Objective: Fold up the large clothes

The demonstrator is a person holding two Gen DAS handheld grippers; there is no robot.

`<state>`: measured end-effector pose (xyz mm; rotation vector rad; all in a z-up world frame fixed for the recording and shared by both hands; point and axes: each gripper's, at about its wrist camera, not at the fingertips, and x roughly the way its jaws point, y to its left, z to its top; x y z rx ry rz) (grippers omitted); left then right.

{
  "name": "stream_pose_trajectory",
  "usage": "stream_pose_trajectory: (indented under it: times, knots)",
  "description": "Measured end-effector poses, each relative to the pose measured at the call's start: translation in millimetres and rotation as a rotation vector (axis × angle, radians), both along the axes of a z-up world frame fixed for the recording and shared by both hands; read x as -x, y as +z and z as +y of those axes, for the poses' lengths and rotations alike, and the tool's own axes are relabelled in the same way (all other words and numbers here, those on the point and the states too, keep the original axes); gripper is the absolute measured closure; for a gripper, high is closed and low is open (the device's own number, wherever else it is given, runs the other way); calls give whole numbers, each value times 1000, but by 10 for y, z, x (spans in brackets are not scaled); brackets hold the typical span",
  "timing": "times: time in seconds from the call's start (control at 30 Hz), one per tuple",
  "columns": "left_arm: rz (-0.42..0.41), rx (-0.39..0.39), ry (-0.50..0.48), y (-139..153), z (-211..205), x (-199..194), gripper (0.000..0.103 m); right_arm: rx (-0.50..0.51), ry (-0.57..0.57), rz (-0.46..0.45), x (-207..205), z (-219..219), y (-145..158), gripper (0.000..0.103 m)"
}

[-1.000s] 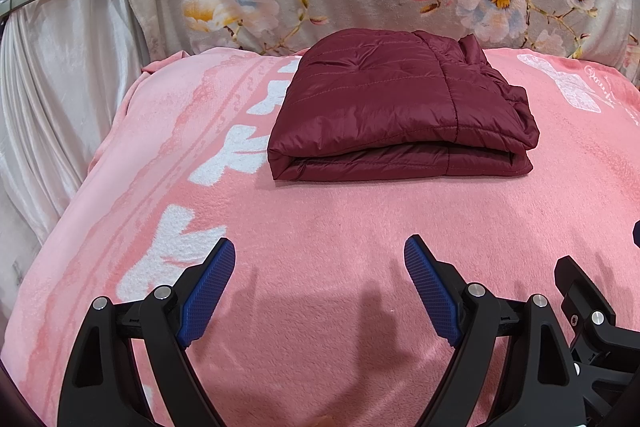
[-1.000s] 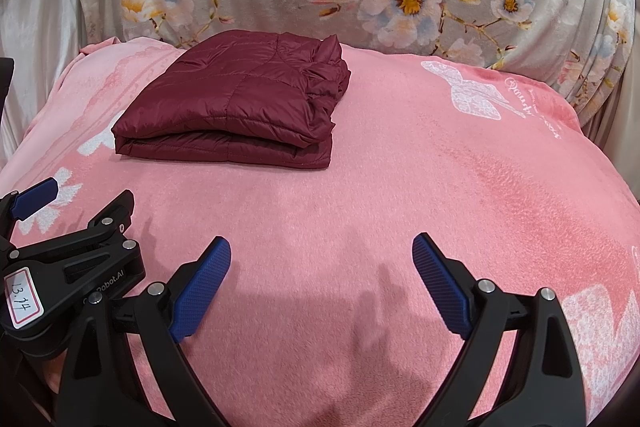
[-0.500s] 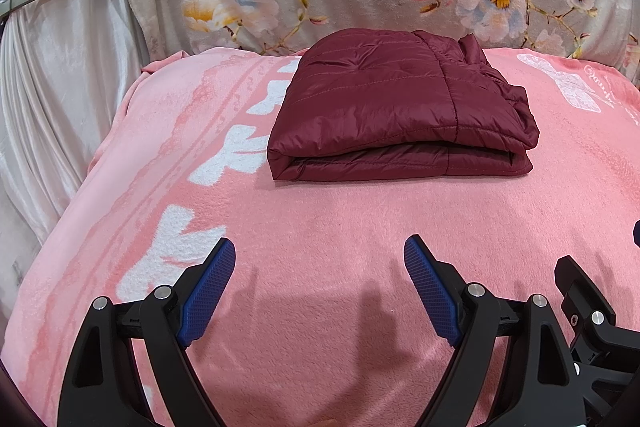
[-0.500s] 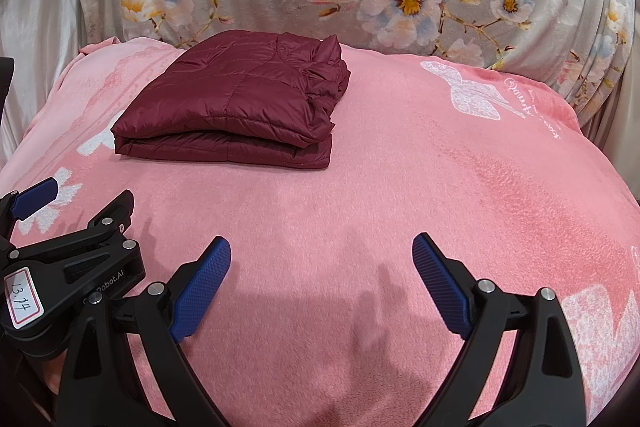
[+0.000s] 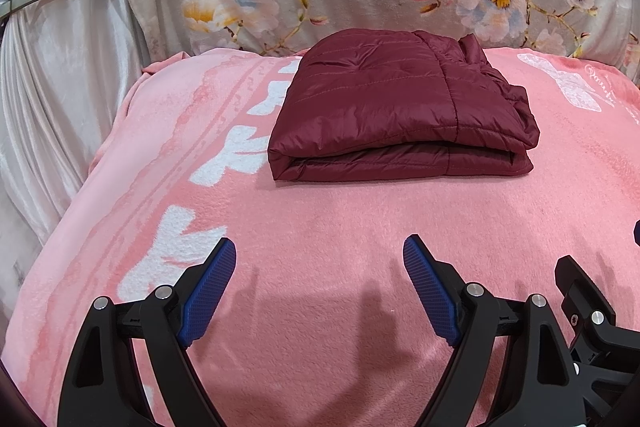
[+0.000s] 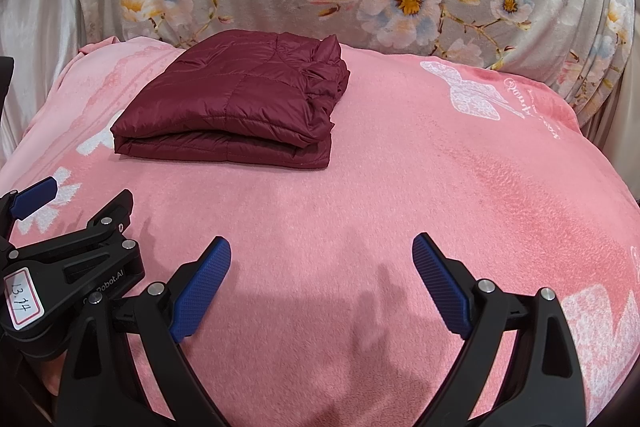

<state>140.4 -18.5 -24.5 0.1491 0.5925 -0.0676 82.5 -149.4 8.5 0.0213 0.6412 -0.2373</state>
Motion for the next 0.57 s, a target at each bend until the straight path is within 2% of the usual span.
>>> stream_pose_trajectory:
  times: [0.57]
  knots:
    - [-6,-2,-4,10,-1,-10,27,2,0,0,-1,1,-2,13]
